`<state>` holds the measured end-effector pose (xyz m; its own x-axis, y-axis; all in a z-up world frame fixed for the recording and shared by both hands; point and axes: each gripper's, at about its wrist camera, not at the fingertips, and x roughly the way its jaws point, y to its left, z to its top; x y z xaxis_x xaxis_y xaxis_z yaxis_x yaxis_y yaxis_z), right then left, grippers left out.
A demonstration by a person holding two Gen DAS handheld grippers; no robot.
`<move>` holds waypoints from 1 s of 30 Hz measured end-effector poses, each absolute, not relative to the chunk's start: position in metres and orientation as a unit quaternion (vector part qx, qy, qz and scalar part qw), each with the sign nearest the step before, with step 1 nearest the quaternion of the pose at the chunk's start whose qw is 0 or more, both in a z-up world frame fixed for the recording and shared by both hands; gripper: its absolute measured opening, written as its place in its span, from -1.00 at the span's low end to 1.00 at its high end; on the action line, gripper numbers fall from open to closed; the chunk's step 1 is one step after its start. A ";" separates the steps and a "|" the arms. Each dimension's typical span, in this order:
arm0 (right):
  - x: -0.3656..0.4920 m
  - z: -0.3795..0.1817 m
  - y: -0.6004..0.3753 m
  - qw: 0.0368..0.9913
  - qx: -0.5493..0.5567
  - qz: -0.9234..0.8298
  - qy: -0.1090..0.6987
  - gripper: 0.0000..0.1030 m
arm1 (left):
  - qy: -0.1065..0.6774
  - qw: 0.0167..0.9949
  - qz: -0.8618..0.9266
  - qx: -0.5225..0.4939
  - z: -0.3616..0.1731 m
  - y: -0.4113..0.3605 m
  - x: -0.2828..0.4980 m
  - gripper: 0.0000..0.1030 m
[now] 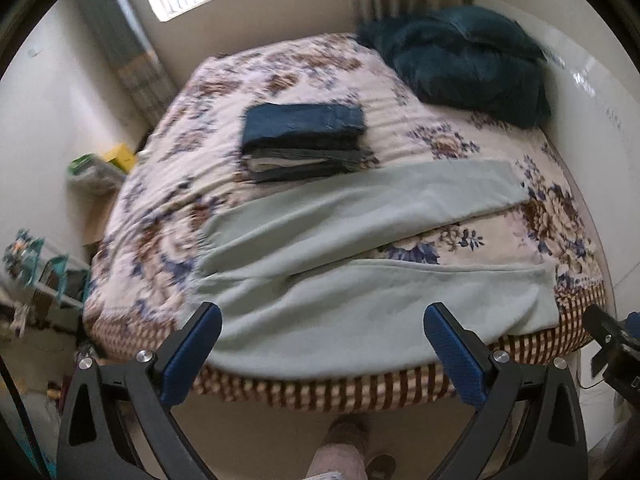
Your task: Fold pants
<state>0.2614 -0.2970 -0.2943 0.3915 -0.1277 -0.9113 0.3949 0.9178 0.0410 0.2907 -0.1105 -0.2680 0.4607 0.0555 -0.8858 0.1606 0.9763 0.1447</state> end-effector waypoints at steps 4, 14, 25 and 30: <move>0.311 -0.373 -0.352 0.781 0.138 -0.187 0.580 1.00 | 0.542 0.827 -0.065 0.131 -0.334 -0.150 0.332 1.00; 0.350 -0.559 -0.540 0.704 0.134 -0.227 0.659 1.00 | 0.620 0.767 -0.075 0.145 -0.519 -0.251 0.381 1.00; 0.357 -0.680 -0.650 0.626 0.199 -0.172 0.734 1.00 | 0.689 0.720 -0.012 0.079 -0.593 -0.295 0.374 1.00; 0.358 -0.709 -0.652 0.609 0.221 -0.114 0.753 0.28 | 0.693 0.716 -0.006 0.080 -0.596 -0.302 0.368 1.00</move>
<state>0.3578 -0.6522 -0.7087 -0.1601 0.1938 -0.9679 0.4715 0.8765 0.0976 0.3676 -0.3021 -0.5964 0.0391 0.1024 -0.9940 0.1188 0.9872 0.1064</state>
